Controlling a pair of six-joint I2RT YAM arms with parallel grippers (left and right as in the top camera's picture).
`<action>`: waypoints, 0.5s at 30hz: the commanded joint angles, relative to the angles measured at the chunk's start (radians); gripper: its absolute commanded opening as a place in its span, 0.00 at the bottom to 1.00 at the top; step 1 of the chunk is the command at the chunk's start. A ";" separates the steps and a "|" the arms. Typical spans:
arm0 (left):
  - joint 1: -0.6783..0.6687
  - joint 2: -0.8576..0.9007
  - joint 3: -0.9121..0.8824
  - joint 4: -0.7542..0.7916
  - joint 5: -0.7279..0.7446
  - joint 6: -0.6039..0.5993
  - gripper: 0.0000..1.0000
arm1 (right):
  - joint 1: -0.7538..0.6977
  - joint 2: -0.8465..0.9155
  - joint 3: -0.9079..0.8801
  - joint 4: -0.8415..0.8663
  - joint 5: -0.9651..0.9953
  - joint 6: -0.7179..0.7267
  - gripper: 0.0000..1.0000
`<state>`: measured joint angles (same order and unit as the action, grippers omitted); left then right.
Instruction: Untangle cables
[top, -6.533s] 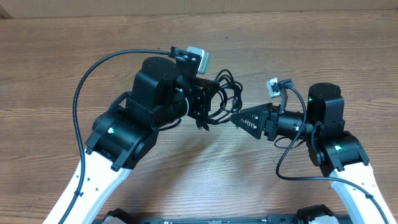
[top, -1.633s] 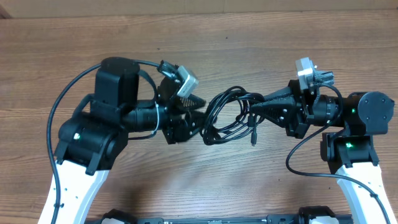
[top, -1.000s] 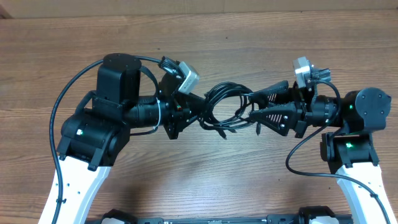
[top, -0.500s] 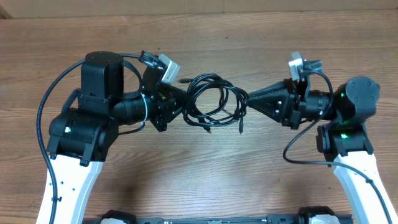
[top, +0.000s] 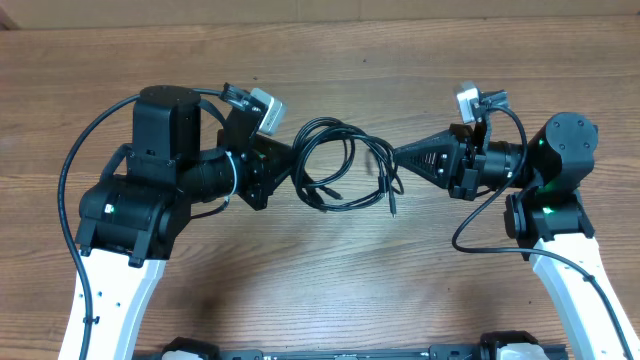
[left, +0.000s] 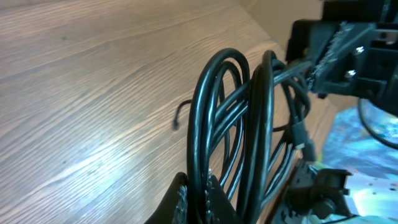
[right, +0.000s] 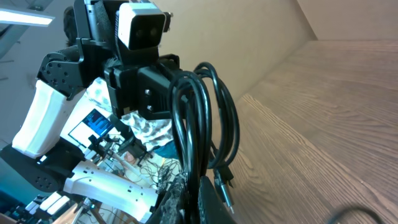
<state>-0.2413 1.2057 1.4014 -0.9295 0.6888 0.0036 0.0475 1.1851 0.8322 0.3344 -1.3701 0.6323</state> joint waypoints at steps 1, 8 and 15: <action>0.007 0.002 0.017 -0.026 -0.135 0.006 0.04 | 0.000 -0.003 0.020 0.000 0.019 0.000 0.04; 0.007 0.002 0.017 -0.092 -0.389 -0.060 0.04 | 0.000 -0.003 0.020 -0.001 0.019 0.001 0.04; 0.007 0.003 0.017 -0.070 -0.329 -0.142 0.04 | 0.003 -0.003 0.020 -0.042 0.019 0.000 0.27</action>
<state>-0.2401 1.2068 1.4014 -1.0187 0.3618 -0.0566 0.0475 1.1851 0.8322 0.3099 -1.3560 0.6323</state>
